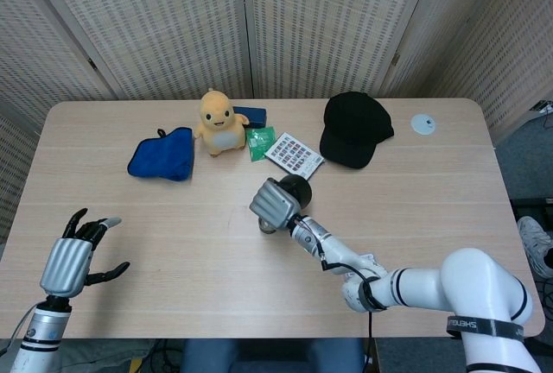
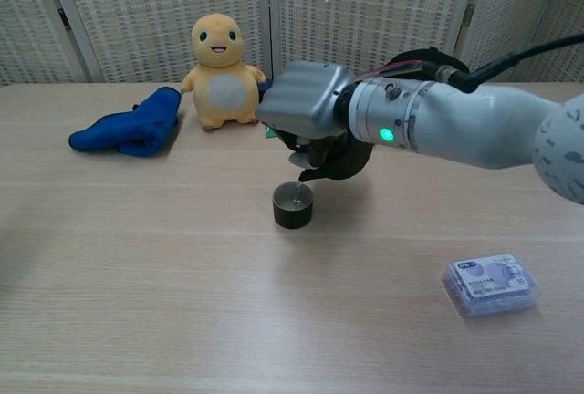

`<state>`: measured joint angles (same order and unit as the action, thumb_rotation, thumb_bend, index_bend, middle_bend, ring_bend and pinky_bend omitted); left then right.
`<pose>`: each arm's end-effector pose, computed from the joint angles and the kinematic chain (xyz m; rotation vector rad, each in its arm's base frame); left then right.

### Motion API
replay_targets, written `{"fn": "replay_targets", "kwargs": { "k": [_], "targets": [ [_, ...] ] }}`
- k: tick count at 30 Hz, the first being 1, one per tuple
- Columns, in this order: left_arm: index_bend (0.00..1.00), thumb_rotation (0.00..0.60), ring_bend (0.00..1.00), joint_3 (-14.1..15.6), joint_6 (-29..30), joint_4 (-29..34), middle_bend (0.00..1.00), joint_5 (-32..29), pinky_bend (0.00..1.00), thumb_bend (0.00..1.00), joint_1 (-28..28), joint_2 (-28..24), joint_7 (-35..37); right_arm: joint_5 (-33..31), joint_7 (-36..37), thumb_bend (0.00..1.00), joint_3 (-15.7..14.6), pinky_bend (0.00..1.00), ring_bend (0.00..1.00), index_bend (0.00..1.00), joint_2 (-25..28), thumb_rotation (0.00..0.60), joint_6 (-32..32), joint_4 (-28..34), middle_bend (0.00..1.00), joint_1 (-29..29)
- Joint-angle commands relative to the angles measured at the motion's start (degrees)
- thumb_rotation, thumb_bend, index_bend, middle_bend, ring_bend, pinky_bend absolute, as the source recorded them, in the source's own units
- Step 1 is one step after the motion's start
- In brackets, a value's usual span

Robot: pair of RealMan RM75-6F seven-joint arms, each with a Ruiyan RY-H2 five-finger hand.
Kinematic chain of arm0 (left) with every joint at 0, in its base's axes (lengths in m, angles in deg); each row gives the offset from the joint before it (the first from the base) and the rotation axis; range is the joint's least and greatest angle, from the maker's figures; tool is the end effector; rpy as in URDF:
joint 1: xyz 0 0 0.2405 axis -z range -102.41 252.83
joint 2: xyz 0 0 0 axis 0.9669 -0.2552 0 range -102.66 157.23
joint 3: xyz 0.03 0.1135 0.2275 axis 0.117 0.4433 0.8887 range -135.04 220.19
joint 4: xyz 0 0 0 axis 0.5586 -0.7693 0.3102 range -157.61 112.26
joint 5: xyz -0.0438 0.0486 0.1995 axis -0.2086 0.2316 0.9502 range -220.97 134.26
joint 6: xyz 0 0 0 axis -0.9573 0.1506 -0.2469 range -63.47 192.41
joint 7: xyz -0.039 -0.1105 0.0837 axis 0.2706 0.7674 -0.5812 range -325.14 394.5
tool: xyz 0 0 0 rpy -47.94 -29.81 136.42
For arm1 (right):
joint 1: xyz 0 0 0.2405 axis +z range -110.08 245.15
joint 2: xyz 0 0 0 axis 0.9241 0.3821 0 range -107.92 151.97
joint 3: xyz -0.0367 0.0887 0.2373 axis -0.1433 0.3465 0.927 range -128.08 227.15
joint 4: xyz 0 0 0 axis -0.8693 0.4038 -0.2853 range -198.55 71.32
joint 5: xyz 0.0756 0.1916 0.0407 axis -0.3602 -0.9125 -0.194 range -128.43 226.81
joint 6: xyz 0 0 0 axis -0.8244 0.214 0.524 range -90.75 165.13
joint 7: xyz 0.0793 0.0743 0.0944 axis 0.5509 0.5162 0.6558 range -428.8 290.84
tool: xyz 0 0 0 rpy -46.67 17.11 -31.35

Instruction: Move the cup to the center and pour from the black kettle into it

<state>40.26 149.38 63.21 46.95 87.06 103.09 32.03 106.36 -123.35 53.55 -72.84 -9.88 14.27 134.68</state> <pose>-0.2780 0.2138 0.0974 -1.5122 -0.8367 -1.0612 -0.0363 -0.3658 -0.0726 2.2566 -0.0032 0.5940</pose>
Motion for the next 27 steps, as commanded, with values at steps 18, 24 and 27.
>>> {"fn": "replay_targets", "kwargs": {
  "k": [18,24,27],
  "targets": [
    [0.23,0.0,0.31,0.0,0.0,-0.7,0.29,-0.3,0.06,0.02,-0.3,0.1,0.5,-0.9,0.6,0.46,0.4,0.63,1.0,1.0,-0.4,0.503,-0.2,0.0,1.0,0.1],
    [0.23,0.0,0.31,0.0,0.2,-0.8,0.29,-0.4,0.06,0.02,-0.4,0.2,0.6,-2.1,2.4,0.46,1.2,0.63,1.0,1.0,-0.3,0.502,0.1,0.7,1.0,-0.1],
    [0.23,0.0,0.31,0.0,0.2,-0.8,0.29,-0.3,0.06,0.02,-0.4,0.1,0.6,-2.4,3.6,0.46,1.5,0.63,1.0,1.0,-0.1,0.502,0.2,1.2,1.0,-0.3]
  ]
}}
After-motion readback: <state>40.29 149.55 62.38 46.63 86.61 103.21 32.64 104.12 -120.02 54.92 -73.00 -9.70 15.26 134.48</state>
